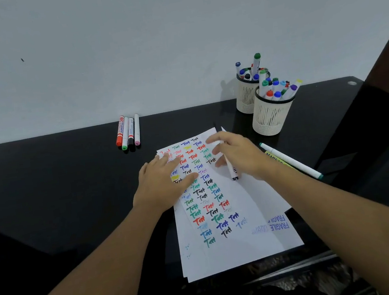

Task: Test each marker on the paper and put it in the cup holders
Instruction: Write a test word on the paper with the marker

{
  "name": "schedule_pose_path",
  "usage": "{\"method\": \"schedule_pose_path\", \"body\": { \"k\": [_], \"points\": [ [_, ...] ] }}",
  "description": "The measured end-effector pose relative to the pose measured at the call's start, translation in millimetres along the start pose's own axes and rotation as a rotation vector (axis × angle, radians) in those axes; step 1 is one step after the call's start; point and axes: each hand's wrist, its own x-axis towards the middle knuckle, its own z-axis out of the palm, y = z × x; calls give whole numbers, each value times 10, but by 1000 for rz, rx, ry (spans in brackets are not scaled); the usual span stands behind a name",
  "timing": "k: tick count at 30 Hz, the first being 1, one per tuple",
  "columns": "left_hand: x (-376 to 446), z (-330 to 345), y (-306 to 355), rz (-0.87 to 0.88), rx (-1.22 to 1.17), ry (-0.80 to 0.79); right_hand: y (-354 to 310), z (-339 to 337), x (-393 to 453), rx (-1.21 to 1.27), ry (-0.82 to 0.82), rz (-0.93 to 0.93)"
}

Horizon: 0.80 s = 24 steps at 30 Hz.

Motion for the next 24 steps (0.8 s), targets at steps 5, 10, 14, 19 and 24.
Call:
{"method": "schedule_pose_path", "body": {
  "k": [5,10,14,19,24],
  "points": [
    [-10,6,-12,-2,-24,17,-41,-100,67,119,-5,38],
    [-21,1,-4,5,-45,34,-134,-124,103,121,90,-32],
    [-28,-7,-2,2,-37,19,-186,-170,88,-32,204,-105],
    [-21,-10,-8,1,-30,21,-144,-180,105,-134,237,-124],
    [-17,-5,-10,3,-26,16,-155,-233,107,-168,280,-111]
  ]
}}
